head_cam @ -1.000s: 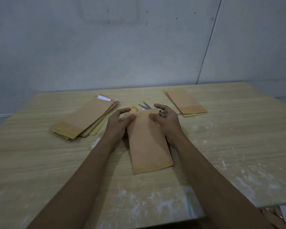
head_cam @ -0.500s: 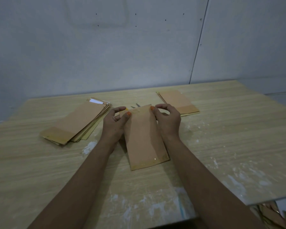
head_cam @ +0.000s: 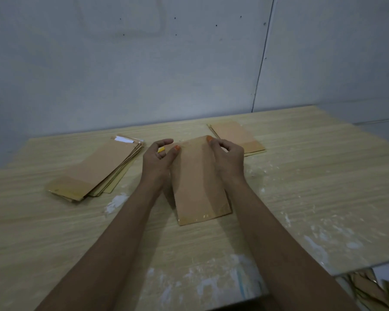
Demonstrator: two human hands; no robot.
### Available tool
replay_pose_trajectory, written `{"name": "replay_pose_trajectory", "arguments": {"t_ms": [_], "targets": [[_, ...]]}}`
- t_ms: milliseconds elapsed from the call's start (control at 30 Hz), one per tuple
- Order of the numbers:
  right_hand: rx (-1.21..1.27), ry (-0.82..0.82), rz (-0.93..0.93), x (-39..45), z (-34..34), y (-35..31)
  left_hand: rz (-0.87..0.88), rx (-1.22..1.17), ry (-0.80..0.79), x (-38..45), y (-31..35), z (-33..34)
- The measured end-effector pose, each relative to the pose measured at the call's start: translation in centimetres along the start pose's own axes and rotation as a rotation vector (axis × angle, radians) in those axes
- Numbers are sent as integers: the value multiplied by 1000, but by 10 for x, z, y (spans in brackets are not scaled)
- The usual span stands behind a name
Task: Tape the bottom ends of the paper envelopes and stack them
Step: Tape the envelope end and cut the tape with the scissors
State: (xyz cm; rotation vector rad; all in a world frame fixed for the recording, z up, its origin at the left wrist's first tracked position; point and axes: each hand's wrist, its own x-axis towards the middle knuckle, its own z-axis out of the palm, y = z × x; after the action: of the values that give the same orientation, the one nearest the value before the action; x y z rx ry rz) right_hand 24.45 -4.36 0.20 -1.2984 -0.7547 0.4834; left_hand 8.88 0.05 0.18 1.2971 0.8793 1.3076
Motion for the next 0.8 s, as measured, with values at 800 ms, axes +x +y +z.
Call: {"name": "replay_pose_trajectory", "arguments": {"t_ms": [800], "targets": [[-1172,-153,-103,36,-55,15,-253,9,177,112,-30,132]]}}
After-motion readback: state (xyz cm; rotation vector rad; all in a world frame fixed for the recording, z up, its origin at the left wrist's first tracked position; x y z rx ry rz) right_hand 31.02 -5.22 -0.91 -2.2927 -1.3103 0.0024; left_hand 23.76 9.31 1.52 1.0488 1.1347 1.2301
